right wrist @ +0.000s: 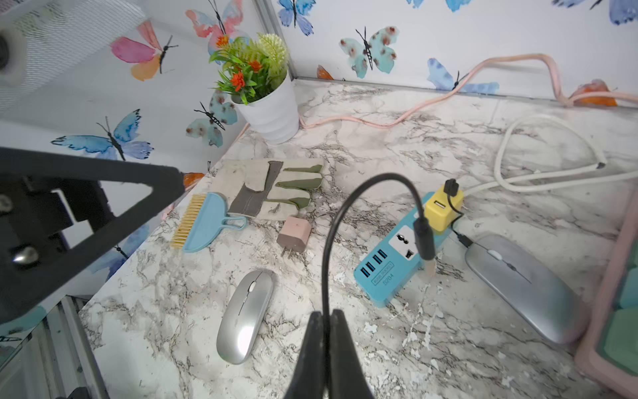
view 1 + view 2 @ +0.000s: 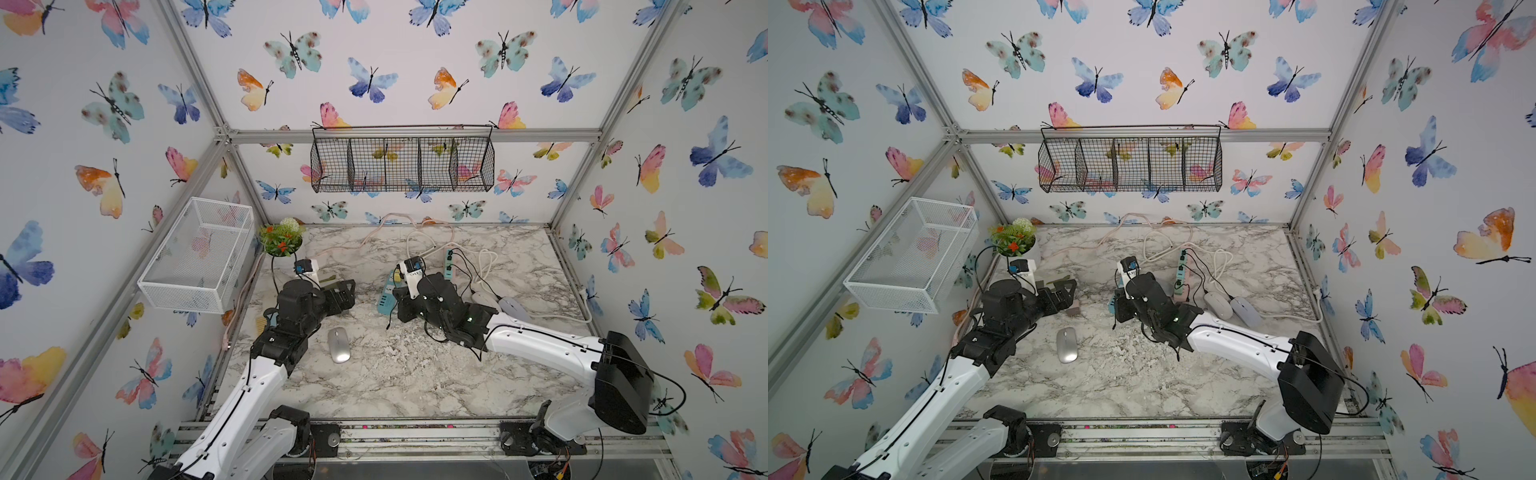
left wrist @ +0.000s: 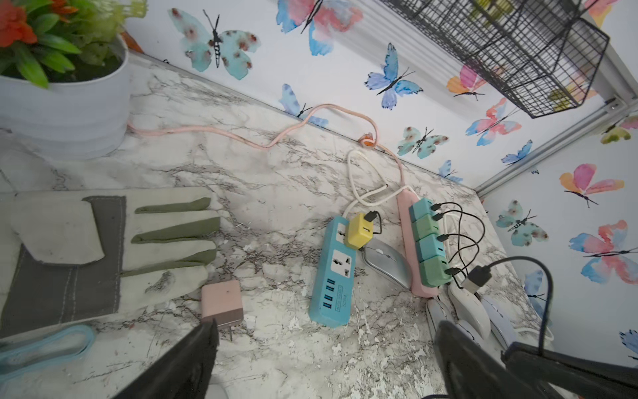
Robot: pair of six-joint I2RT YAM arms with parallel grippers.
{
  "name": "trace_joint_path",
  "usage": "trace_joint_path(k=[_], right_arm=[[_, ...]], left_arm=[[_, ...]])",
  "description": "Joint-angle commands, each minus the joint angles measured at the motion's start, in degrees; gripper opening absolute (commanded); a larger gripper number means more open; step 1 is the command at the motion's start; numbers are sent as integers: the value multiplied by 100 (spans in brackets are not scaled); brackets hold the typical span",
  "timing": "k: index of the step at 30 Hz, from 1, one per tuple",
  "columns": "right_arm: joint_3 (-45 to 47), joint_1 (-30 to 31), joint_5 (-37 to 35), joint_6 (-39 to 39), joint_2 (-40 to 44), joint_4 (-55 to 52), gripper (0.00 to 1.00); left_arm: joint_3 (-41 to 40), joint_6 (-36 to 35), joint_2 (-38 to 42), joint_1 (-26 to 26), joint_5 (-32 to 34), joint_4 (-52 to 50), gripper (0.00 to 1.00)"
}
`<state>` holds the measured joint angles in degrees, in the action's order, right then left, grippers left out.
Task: Unplug the wireless mouse
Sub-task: Place the power cord at the center of the board.
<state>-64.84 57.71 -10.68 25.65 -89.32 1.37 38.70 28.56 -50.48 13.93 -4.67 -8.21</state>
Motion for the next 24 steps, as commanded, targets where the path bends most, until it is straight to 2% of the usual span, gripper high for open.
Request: trace_joint_path(k=[1,11,18,24], right_arm=[[-333,-14,57,366,-445,-694,1],[-1079,-6,1474,953,-1604,-254,1],[-1542,-19,1985,1296,-2224,-97,1],[-2077,-75,2426,1075,-3050,-870,1]], left_arm=[[-107,232,151,-458,-320,-272,98],[-262,317,702,-923,-189,-724,98],[-310,294,912,-1026,-181,-861,98],[-323,229,934,-1041,-260,-936,98]])
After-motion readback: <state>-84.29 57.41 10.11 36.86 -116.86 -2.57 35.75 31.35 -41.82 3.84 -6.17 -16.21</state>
